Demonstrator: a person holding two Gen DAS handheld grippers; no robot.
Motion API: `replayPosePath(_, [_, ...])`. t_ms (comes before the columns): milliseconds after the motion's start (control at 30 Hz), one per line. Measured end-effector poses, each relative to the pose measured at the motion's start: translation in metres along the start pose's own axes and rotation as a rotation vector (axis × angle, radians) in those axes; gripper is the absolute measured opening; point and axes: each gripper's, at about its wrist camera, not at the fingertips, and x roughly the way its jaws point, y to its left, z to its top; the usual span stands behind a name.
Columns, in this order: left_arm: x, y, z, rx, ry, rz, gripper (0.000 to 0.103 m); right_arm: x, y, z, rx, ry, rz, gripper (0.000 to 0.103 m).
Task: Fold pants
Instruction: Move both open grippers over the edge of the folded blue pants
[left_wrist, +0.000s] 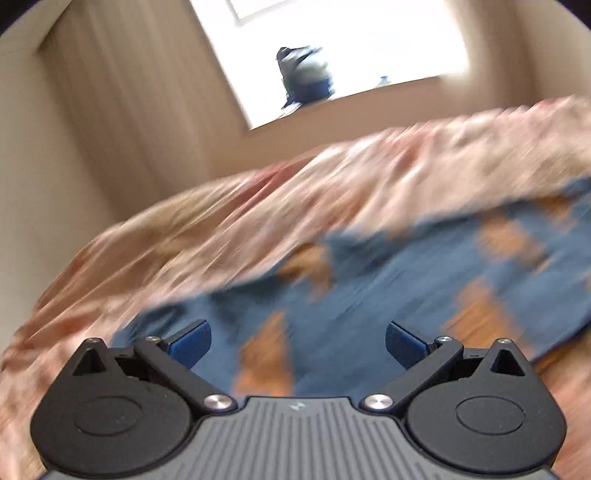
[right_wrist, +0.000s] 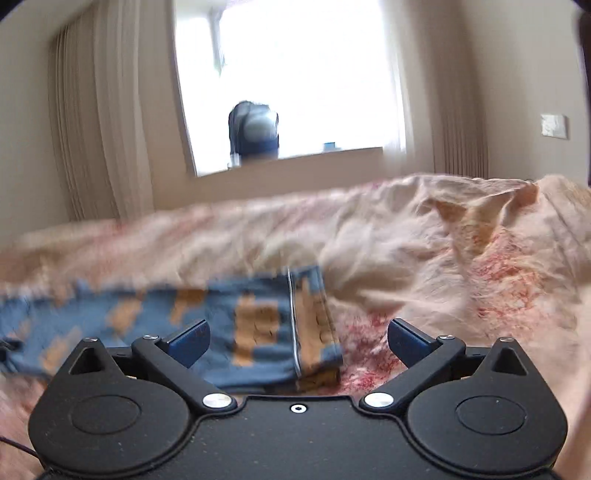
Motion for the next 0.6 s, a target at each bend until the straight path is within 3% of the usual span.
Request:
replayPosePath(100, [0.008,-0.041,0.044,0.012,-0.023,-0.209,0.103,0.012,-0.014,-0.011,0.145,0.065,0.090,0.102])
replayPosePath(233, [0.037,-0.105,0.095,0.008,-0.037,-0.447,0.103,0.021,-0.011,-0.019,0.167,0.115,0.117,0.102])
replayPosePath(333, [0.061,-0.158,0.123,0.063,0.014,-0.530,0.103,0.026,-0.011,-0.021,0.162,0.124,0.143,0.103])
replayPosePath(433, [0.075,-0.202,0.130,0.119,0.040,-0.619,0.103,0.027,-0.017,-0.020,0.185,0.137,0.195,0.103])
replayPosePath(533, [0.085,-0.233,0.122,0.208,0.053,-0.610,0.103,0.037,-0.017,-0.018,0.199,0.168,0.229,0.103])
replayPosePath(600, [0.088,-0.236,0.117,0.207,0.047,-0.618,0.103,0.047,-0.019,-0.016,0.221,0.190,0.221,0.103])
